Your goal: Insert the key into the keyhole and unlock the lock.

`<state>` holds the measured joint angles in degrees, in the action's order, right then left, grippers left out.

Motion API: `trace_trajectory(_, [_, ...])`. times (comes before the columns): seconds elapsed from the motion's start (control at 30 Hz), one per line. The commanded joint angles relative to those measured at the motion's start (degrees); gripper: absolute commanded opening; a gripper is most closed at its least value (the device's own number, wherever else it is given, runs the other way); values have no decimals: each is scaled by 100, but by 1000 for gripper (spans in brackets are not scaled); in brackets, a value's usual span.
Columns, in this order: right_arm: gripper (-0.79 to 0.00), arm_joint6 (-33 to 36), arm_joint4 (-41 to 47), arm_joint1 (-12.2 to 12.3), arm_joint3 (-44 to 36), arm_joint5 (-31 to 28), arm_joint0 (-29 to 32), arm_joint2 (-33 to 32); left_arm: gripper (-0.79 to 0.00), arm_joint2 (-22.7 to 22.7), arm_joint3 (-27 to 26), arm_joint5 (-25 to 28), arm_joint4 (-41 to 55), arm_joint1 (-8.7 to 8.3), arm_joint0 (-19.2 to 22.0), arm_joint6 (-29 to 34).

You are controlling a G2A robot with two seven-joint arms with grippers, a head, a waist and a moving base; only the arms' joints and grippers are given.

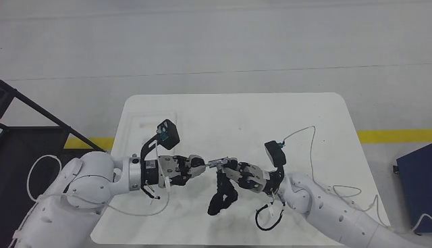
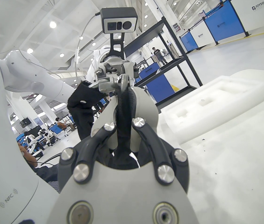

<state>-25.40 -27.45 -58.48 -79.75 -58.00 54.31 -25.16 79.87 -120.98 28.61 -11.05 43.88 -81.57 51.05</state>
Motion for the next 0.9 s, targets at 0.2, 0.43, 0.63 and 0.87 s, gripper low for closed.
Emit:
trace_trajectory(0.2, [-785, -1, 1, 0, 0, 0, 0, 0, -785, 71, -249, 47, -626, 7, -401, -435])
trace_trajectory(0.43, [-785, -1, 1, 0, 0, 0, 0, 0, 0, 76, -224, 51, -506, 21, -473, -568])
trace_trajectory(0.63, [-785, -1, 1, 0, 0, 0, 0, 0, 0, 184, -154, 9, -405, 18, -487, -558])
trace_trajectory(0.87, [-785, -48, 135, 8, -112, 90, 170, -257, 0, 422, -9, 51, -237, 14, -612, -710])
